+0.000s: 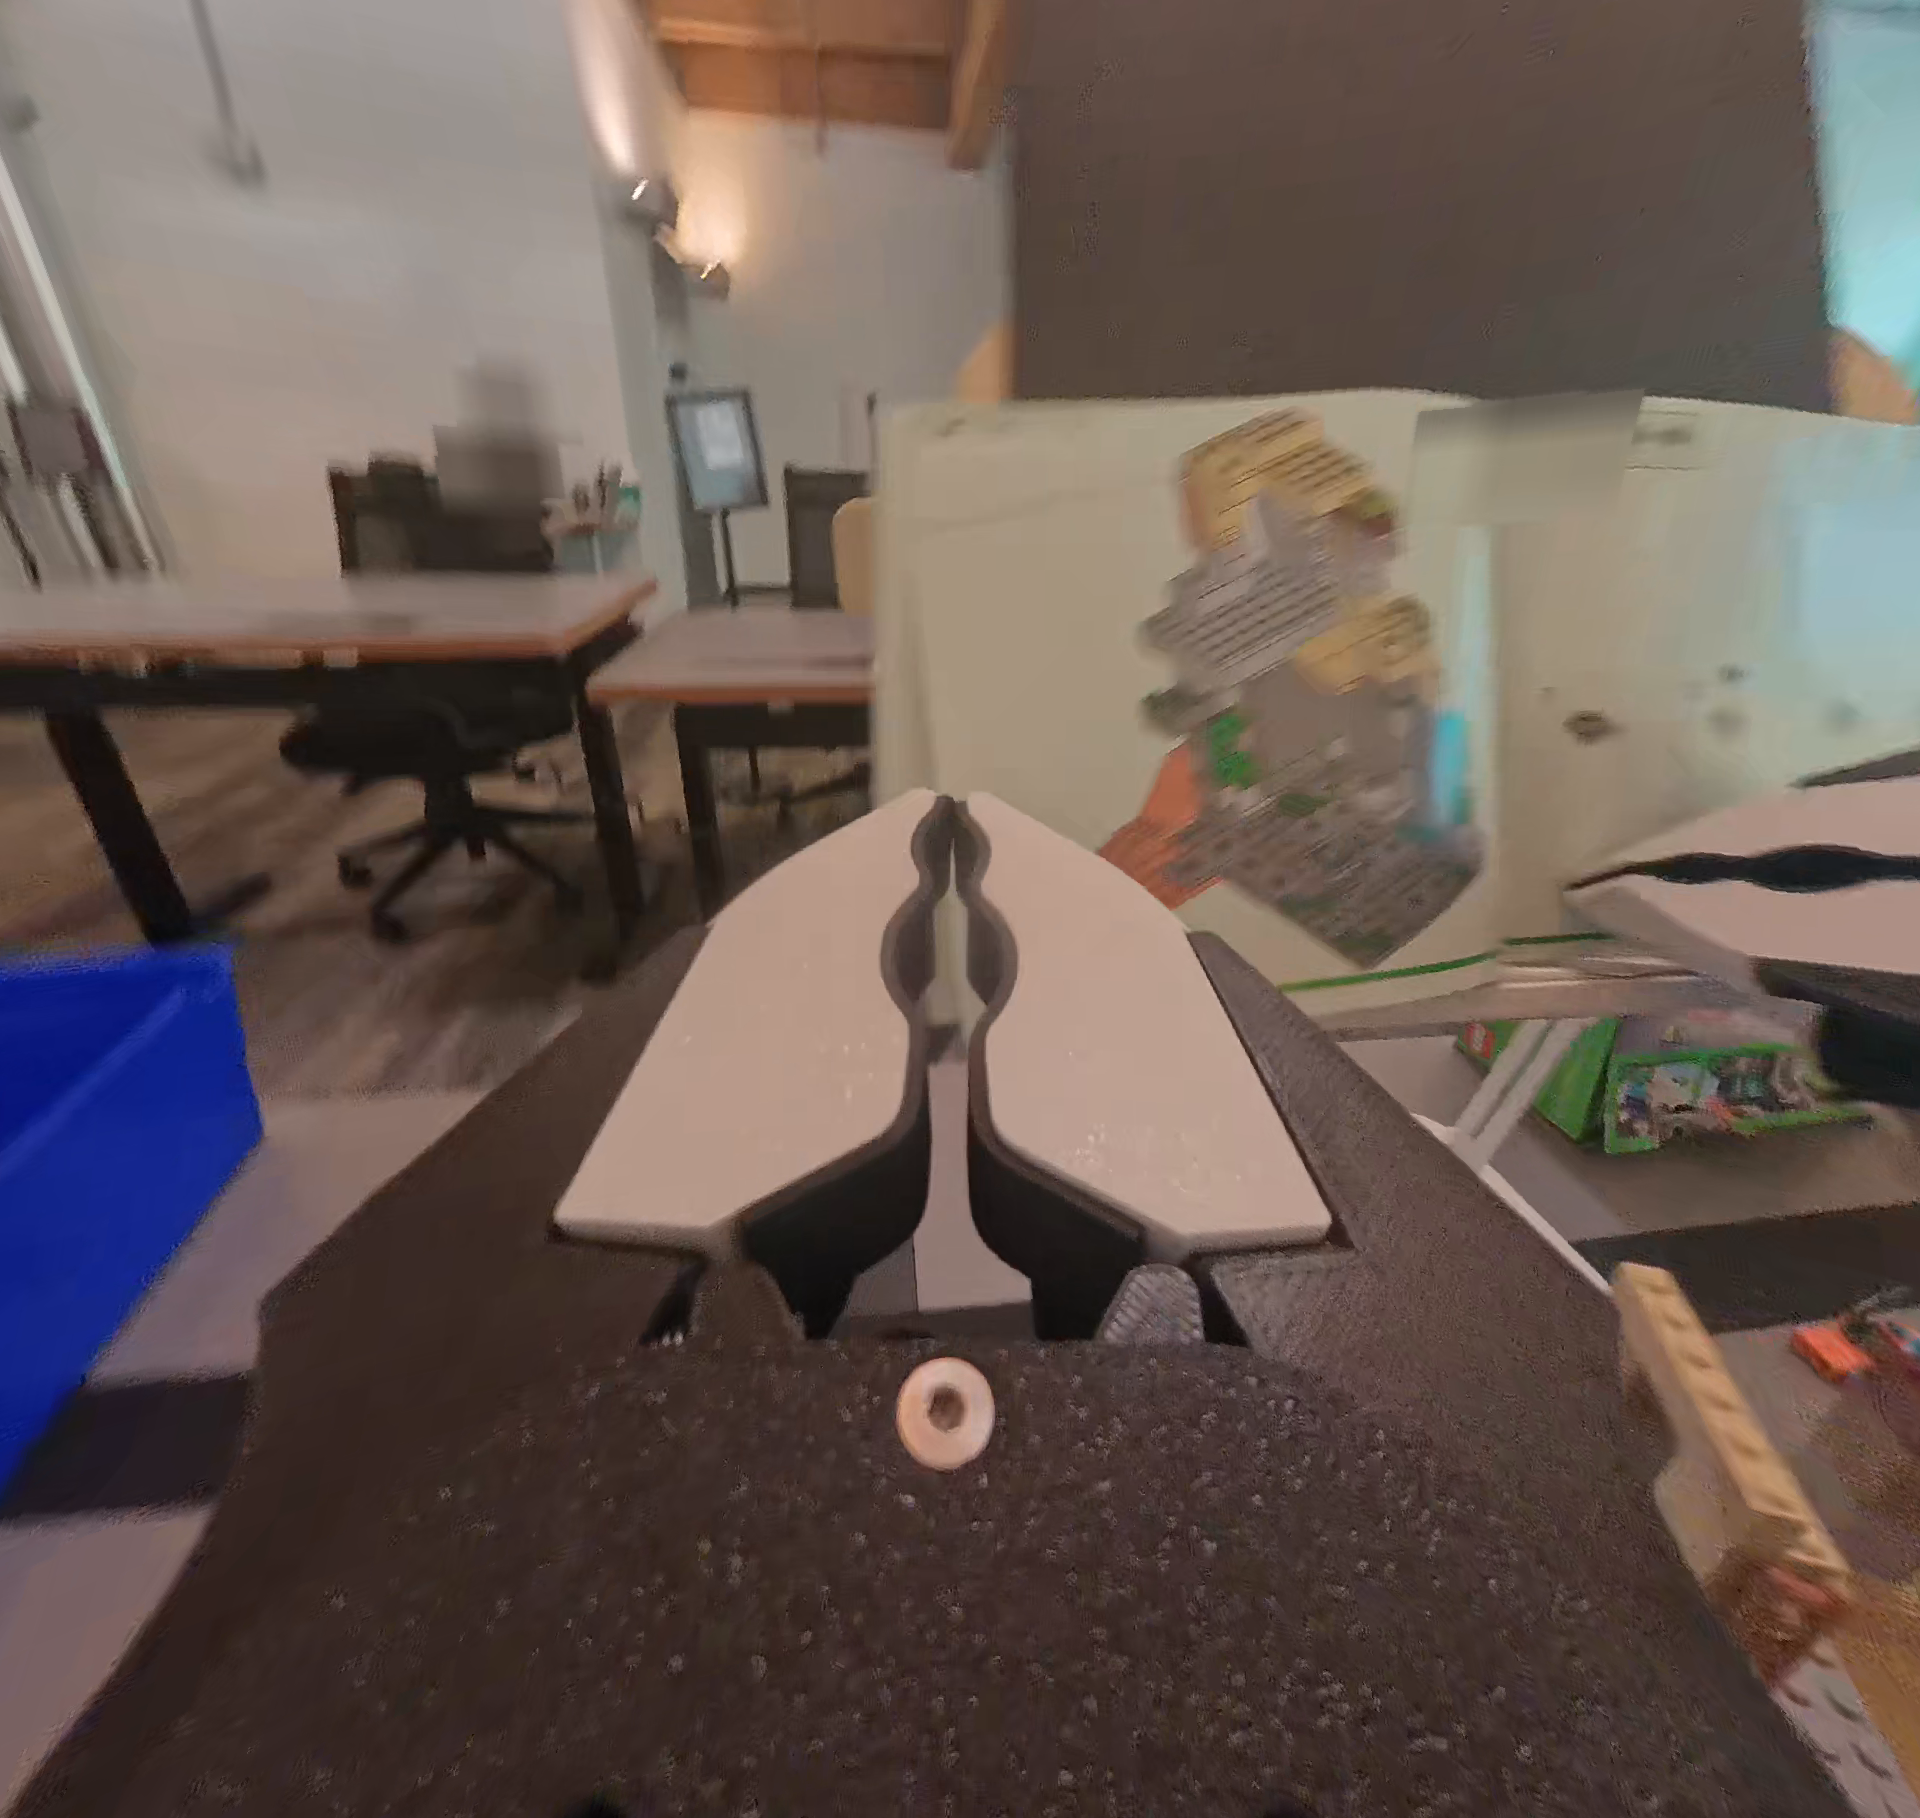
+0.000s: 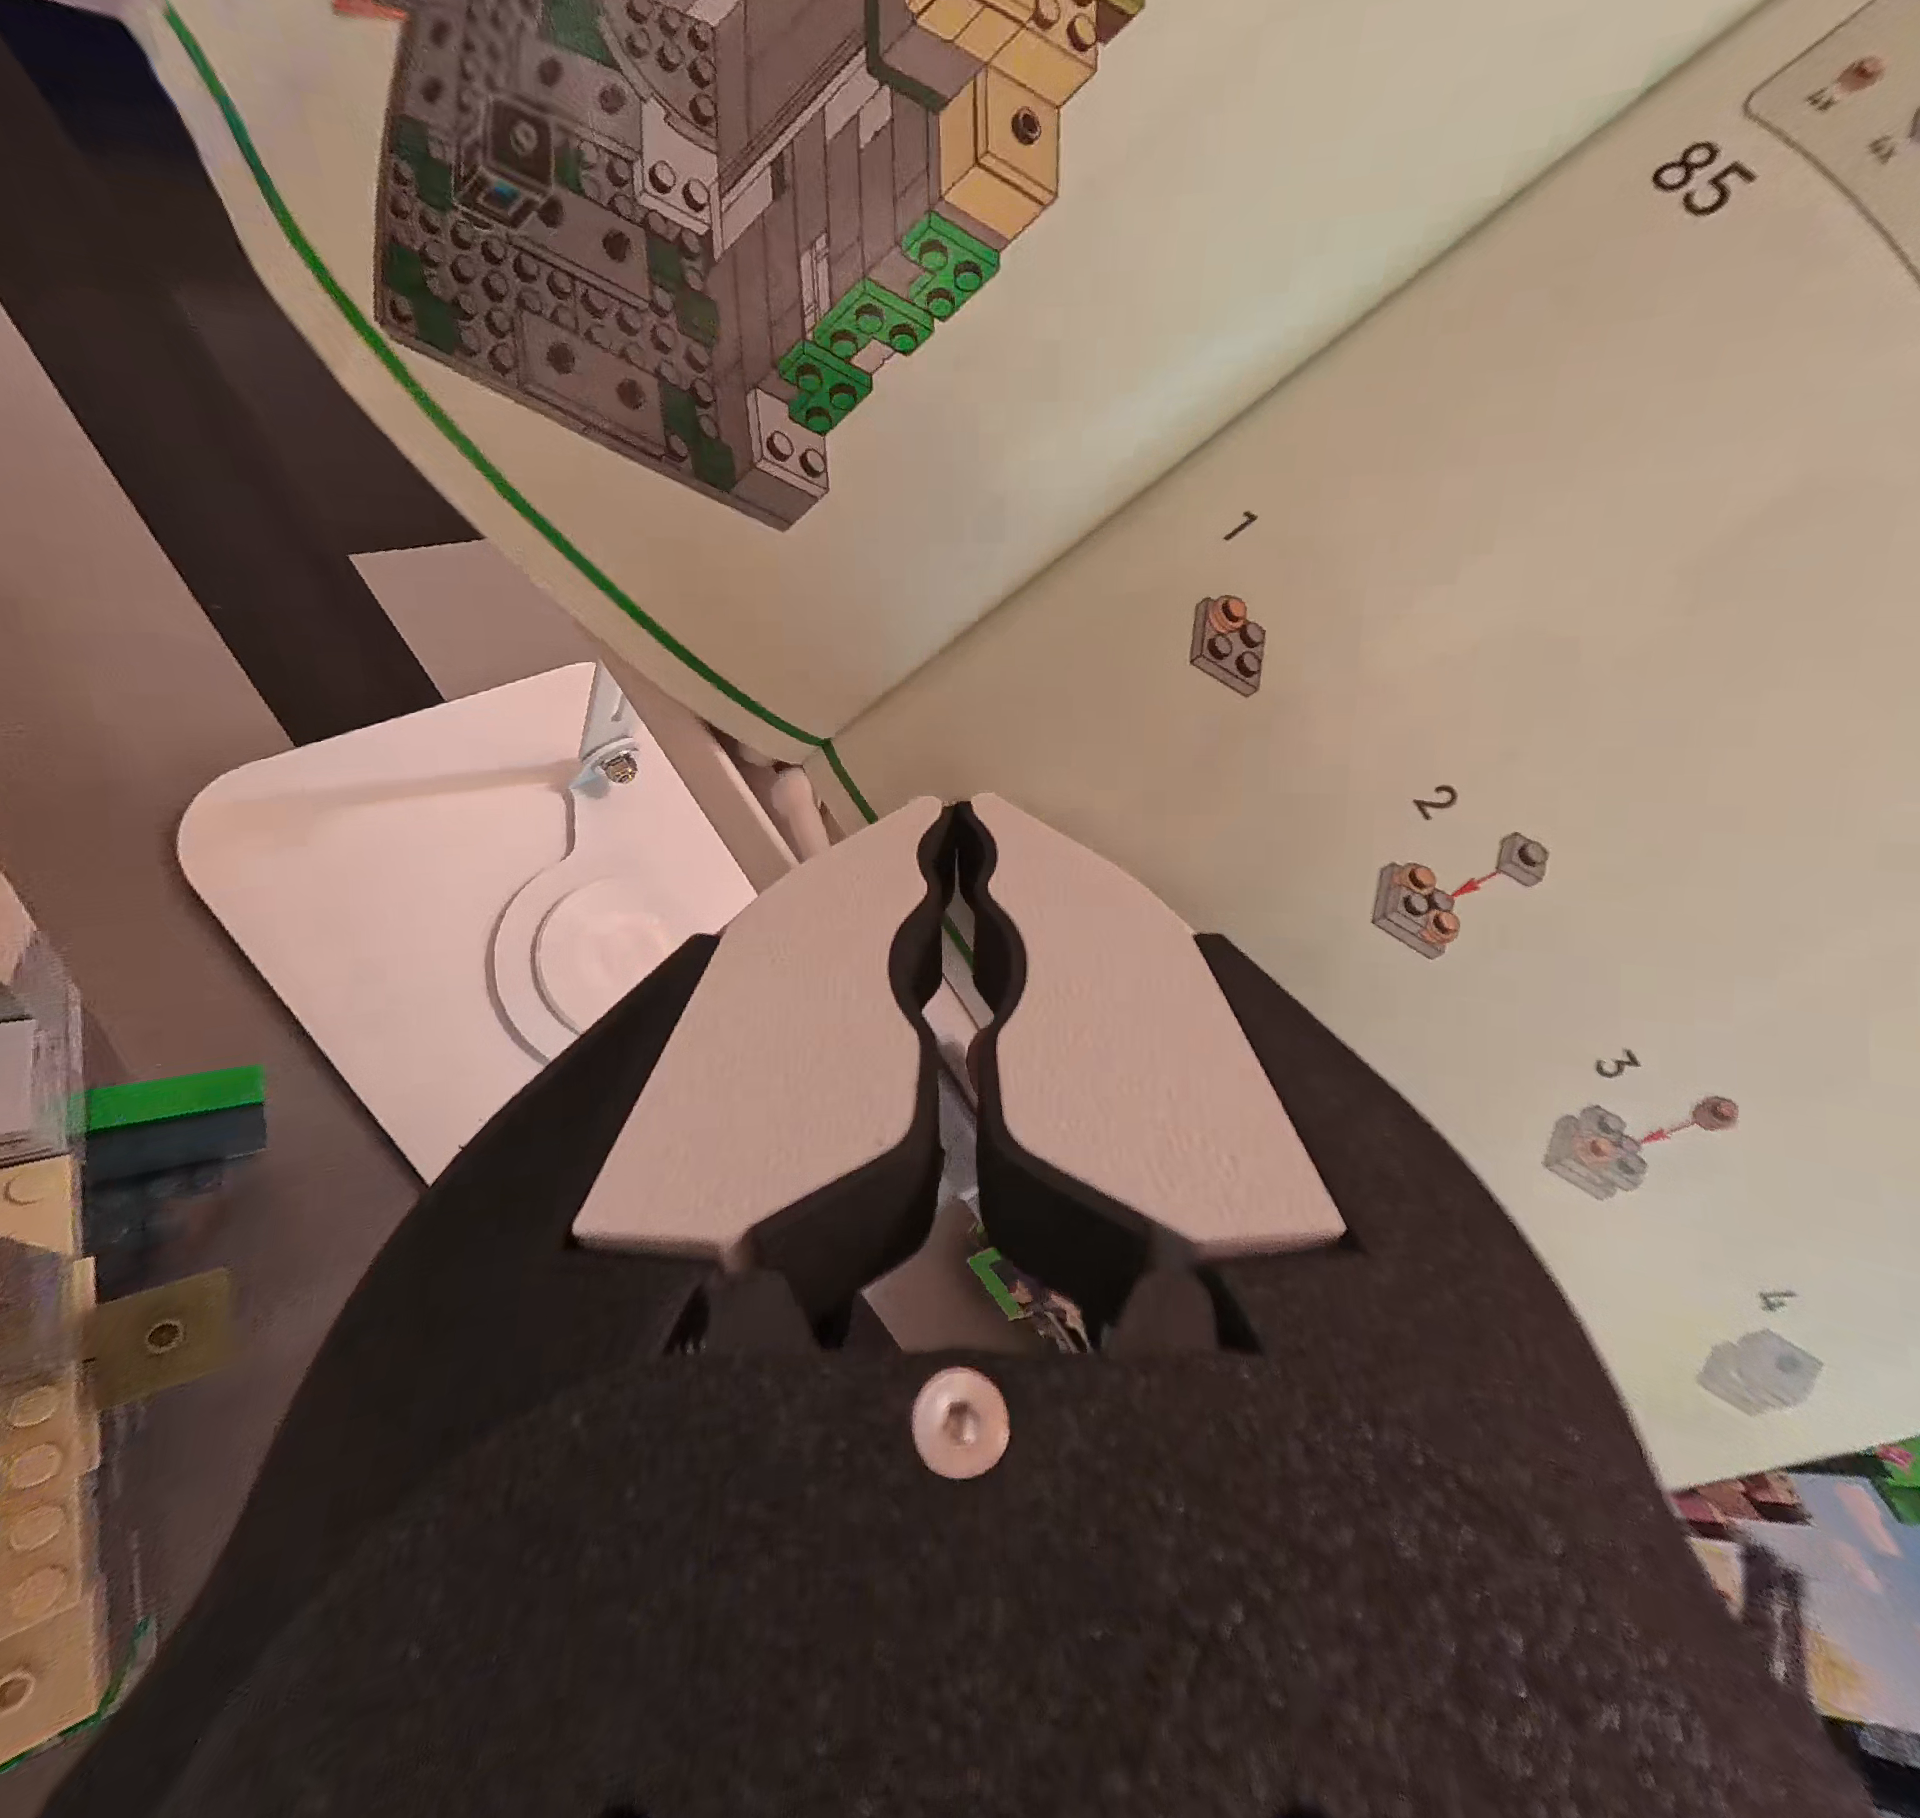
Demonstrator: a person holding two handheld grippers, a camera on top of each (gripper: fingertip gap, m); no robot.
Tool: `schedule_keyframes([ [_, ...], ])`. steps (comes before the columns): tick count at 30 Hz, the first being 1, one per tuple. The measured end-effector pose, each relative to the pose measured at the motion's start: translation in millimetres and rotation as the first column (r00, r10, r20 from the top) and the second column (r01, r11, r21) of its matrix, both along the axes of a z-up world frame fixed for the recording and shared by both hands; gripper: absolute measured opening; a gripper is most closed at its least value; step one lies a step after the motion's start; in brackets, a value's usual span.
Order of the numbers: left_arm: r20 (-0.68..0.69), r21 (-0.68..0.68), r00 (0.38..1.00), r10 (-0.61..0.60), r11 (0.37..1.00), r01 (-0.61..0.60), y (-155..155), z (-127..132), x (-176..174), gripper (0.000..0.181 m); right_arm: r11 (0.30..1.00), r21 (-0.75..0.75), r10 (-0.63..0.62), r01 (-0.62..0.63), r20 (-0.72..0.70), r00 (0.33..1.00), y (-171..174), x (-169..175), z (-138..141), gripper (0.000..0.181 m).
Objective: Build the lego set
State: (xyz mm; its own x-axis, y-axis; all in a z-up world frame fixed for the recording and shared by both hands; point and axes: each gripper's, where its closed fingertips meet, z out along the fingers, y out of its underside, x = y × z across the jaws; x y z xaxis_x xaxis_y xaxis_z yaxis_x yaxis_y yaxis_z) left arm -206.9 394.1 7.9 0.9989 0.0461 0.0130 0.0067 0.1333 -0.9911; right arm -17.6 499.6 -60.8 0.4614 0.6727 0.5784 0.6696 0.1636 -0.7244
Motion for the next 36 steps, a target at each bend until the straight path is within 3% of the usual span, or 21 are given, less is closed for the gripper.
schedule_keyframes([
  [3,-0.226,-0.018,0.954,-0.196,0.980,0.197,7.6,24.3,73.3,0.000,1.000,-0.009,0.004,-0.004,-0.004,1.000,1.1,0.0,-0.7,0.000],
  [6,-0.355,-0.154,0.831,-0.428,0.904,0.399,22.1,13.4,150.1,0.000,1.000,-0.015,0.009,-0.009,0.002,1.000,2.0,-0.2,-1.1,0.000],
  [11,-0.371,-0.424,0.756,-0.539,0.823,0.378,65.4,-47.6,186.9,0.000,0.999,-0.029,0.028,-0.028,0.012,1.000,2.1,-0.6,-1.4,0.000],
  [15,-0.359,-0.544,0.785,-0.504,0.797,0.263,85.9,-75.9,167.6,0.000,0.998,-0.047,0.052,-0.049,0.065,0.997,0.8,-0.4,-4.7,0.000],
  [18,-0.387,-0.590,0.793,-0.471,0.787,0.179,92.1,-83.2,148.8,0.000,0.997,-0.062,0.050,-0.043,0.117,0.992,0.0,1.2,-7.8,0.000],
  [22,-0.366,-0.621,0.809,-0.460,0.768,0.156,91.5,-87.5,132.1,0.000,0.998,-0.055,0.026,-0.017,0.170,0.985,1.1,9.7,-10.0,0.000],
  [36,-0.335,-0.600,0.882,-0.332,0.797,0.072,78.1,-92.5,46.3,0.000,0.988,-0.098,-0.109,0.121,0.120,0.987,14.5,98.8,-13.6,0.000],
])
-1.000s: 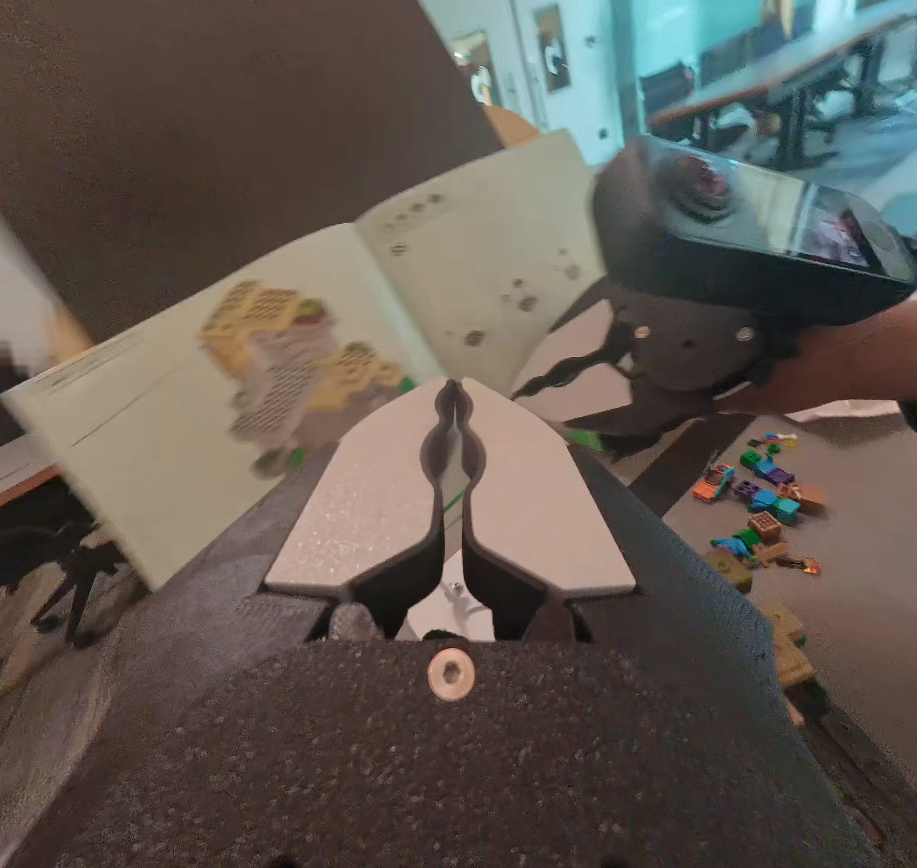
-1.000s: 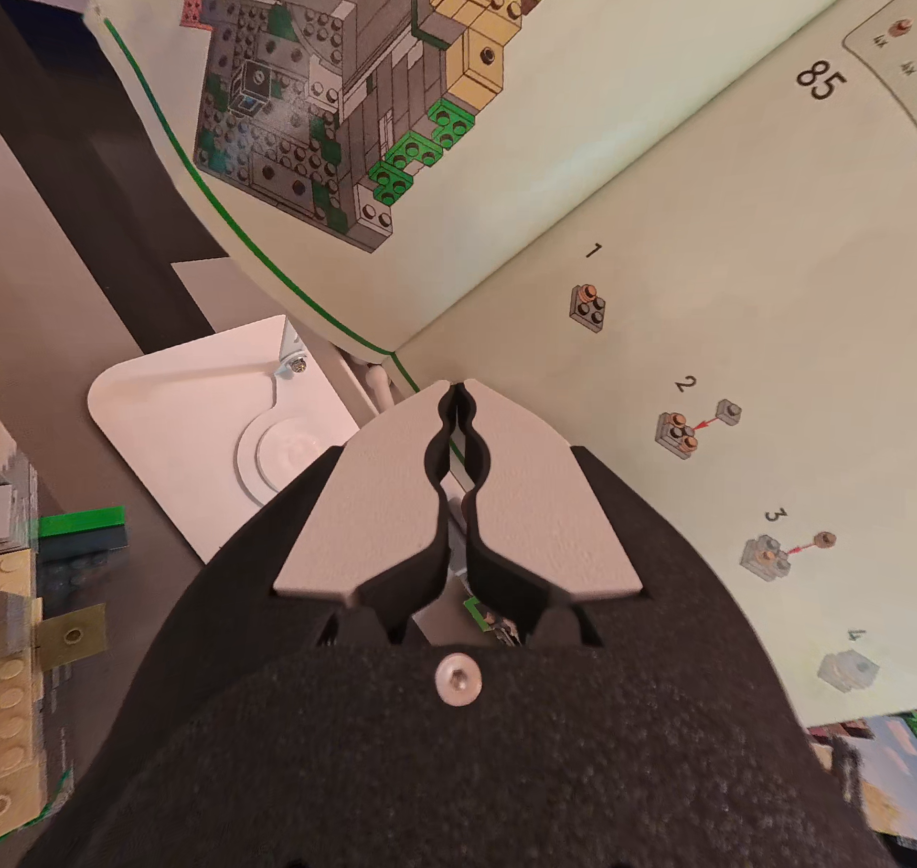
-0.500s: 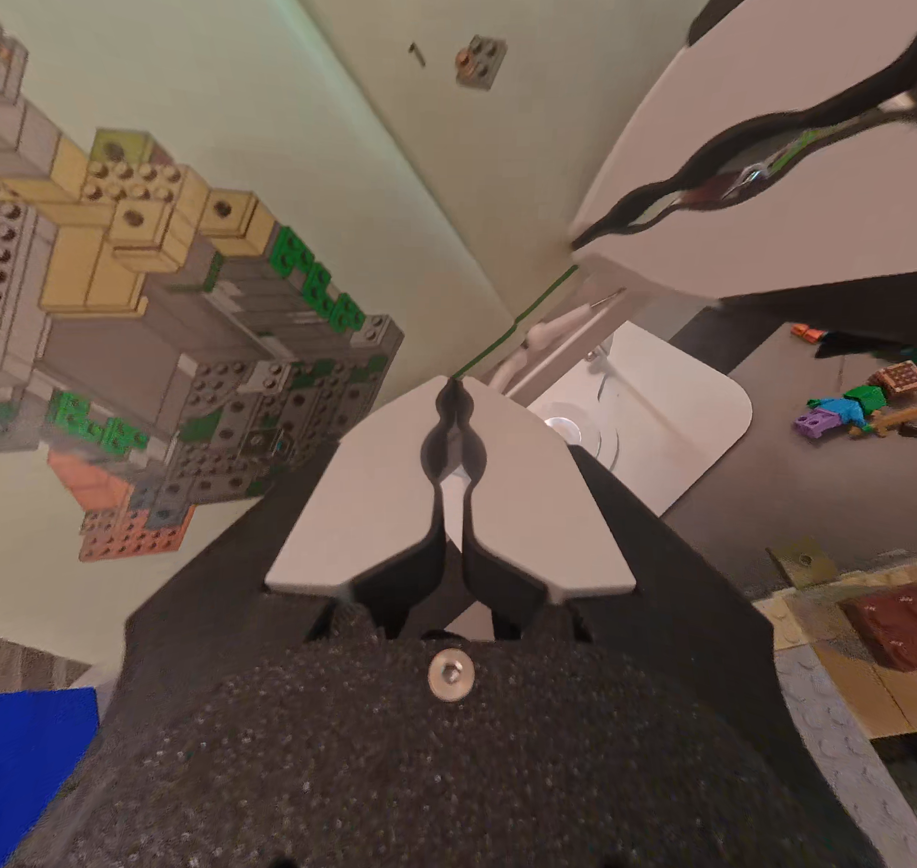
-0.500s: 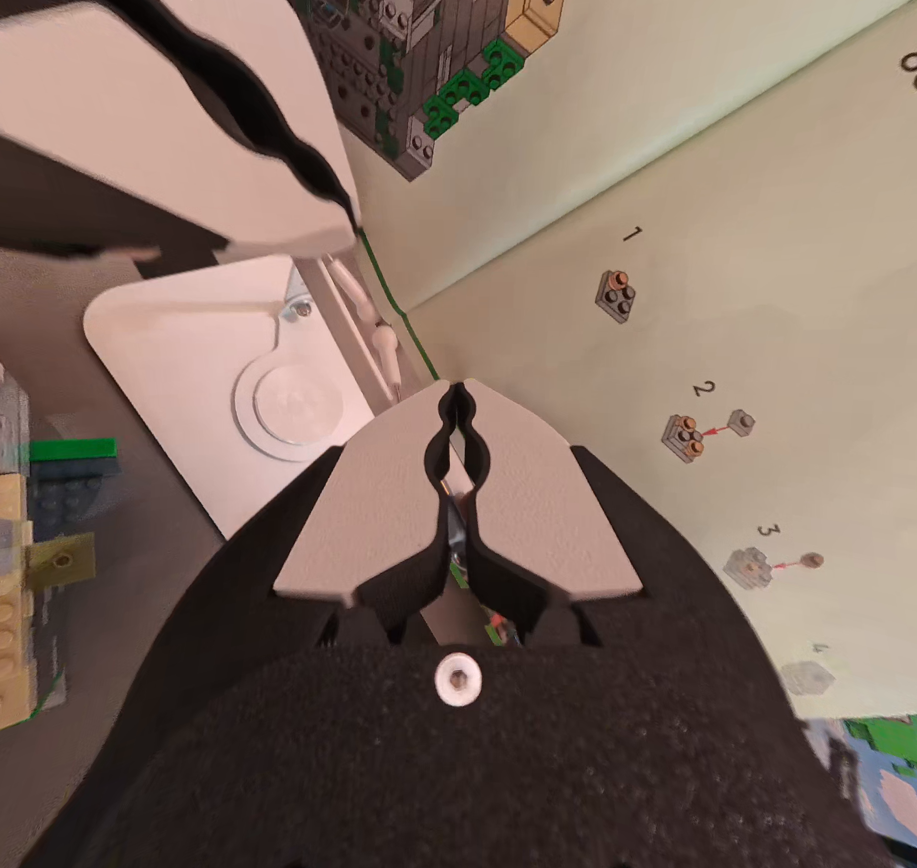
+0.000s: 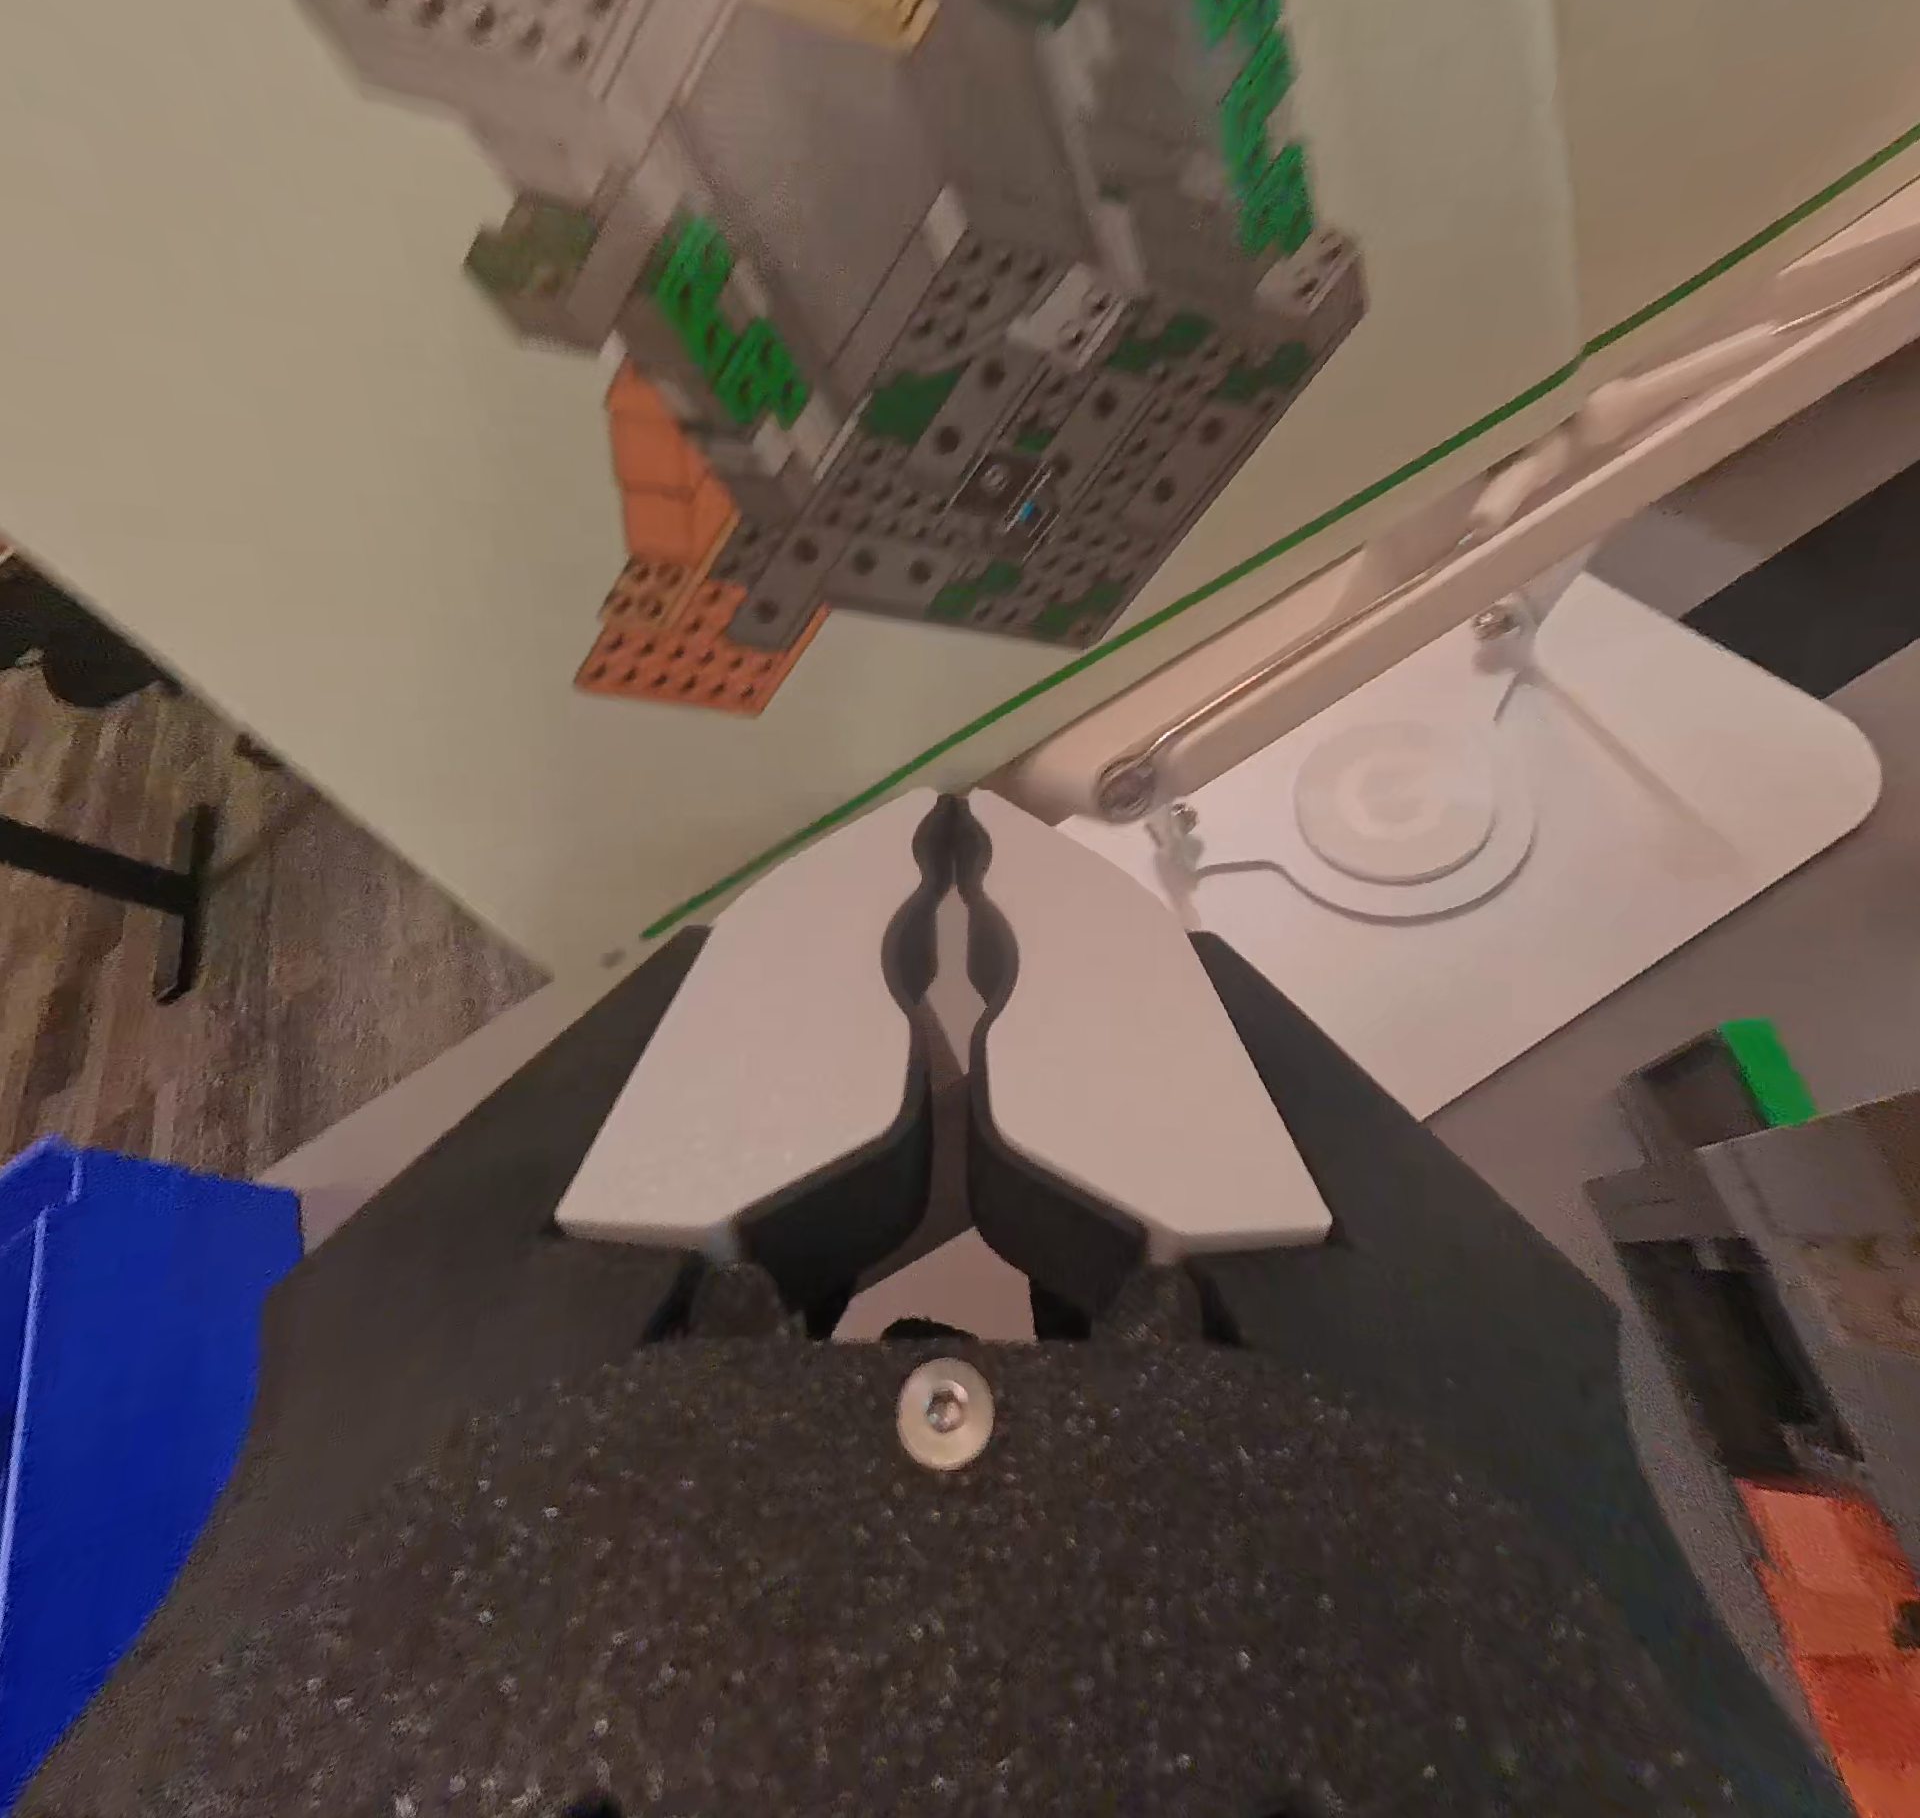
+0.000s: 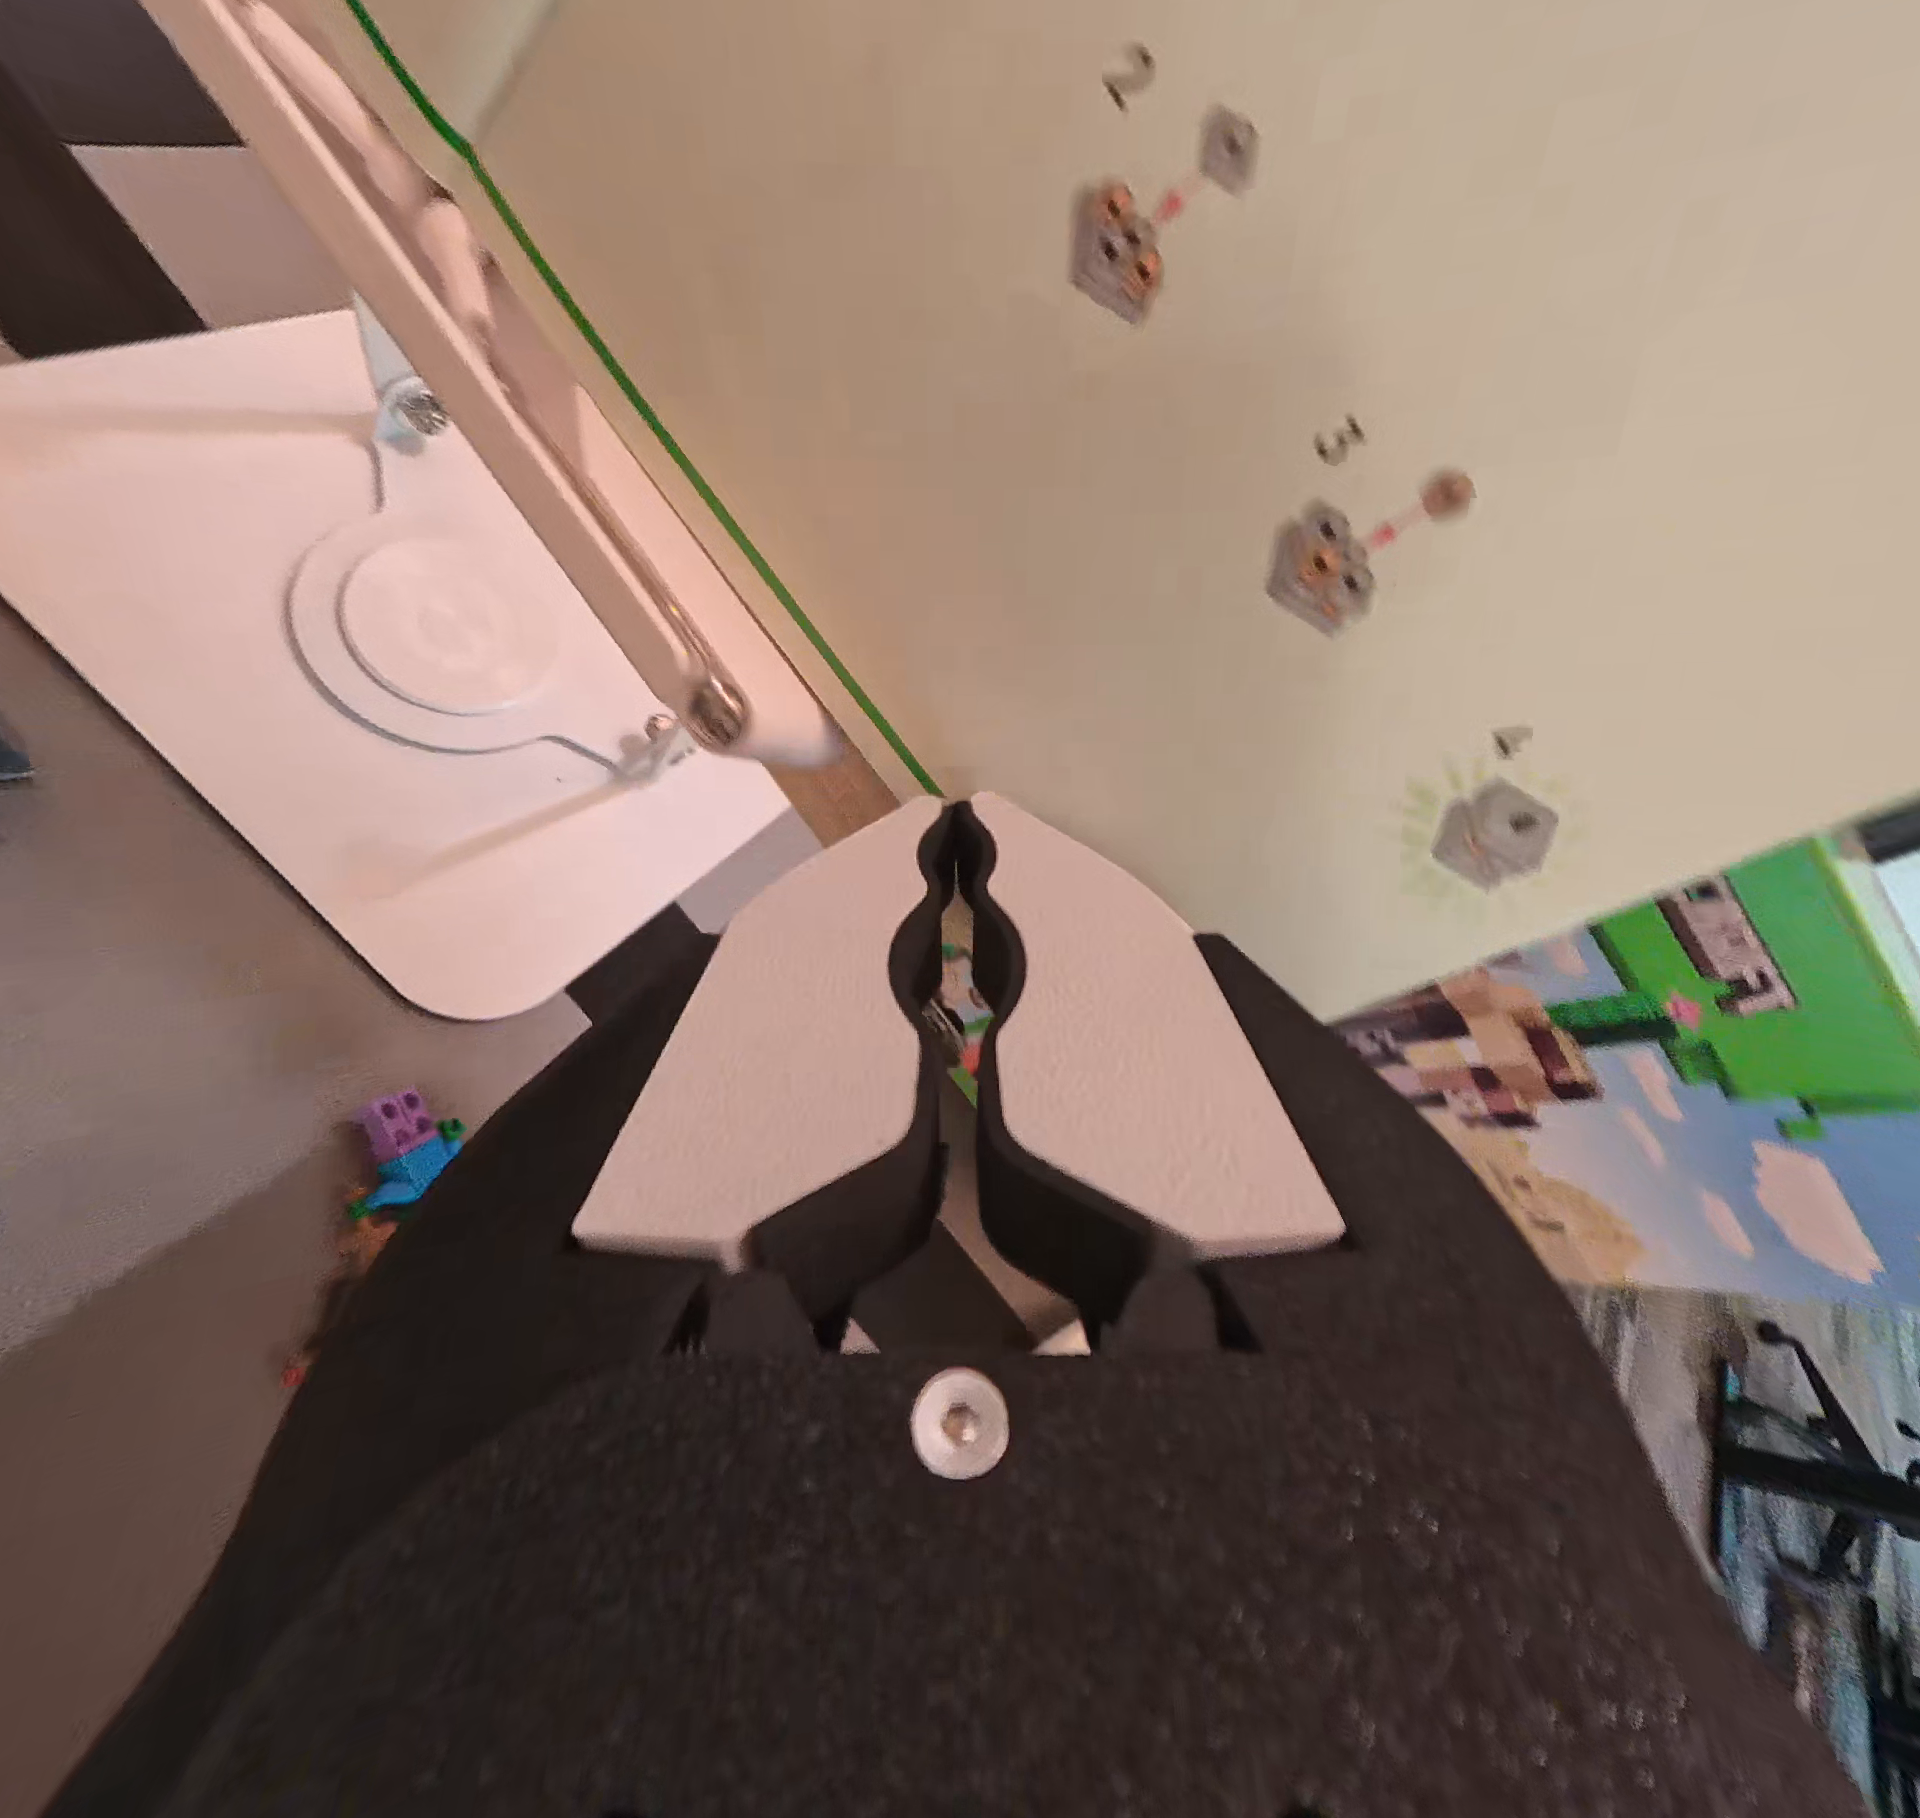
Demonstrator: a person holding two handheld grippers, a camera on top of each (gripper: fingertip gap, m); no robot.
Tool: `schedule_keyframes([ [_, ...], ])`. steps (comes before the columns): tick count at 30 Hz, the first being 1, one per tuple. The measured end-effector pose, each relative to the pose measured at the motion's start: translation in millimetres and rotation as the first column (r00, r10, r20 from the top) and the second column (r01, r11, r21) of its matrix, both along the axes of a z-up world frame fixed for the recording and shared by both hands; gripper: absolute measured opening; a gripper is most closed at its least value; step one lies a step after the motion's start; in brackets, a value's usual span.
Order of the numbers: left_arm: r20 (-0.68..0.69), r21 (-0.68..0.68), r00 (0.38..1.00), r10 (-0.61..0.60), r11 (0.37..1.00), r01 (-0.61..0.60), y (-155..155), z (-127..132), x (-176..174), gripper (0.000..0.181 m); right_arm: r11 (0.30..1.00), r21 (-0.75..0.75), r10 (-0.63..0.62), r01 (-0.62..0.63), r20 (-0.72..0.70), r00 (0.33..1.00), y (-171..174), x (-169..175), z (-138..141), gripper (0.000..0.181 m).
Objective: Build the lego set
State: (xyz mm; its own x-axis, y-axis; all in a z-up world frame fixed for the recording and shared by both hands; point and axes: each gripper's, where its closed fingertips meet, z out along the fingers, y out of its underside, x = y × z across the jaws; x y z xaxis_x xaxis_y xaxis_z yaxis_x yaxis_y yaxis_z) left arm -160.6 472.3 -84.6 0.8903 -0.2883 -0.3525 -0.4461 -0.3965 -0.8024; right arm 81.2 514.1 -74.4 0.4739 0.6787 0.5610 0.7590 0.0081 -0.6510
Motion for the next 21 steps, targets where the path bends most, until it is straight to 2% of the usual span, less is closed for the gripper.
schedule_keyframes([
  [3,-0.016,0.010,0.997,0.077,0.997,-0.077,-2.4,-11.6,-25.3,0.000,0.999,0.012,-0.039,0.039,-0.040,0.998,3.9,17.8,-1.2,0.000],
  [12,0.123,0.098,0.986,0.115,0.987,-0.127,-18.0,-4.9,-42.6,0.000,0.994,0.042,-0.088,0.103,-0.261,0.961,-9.6,34.6,1.5,0.000],
  [21,0.329,0.271,0.938,0.112,0.940,-0.208,-57.6,30.4,-47.4,0.000,0.985,0.060,-0.093,0.163,-0.610,0.787,-68.8,52.6,31.0,0.000],
])
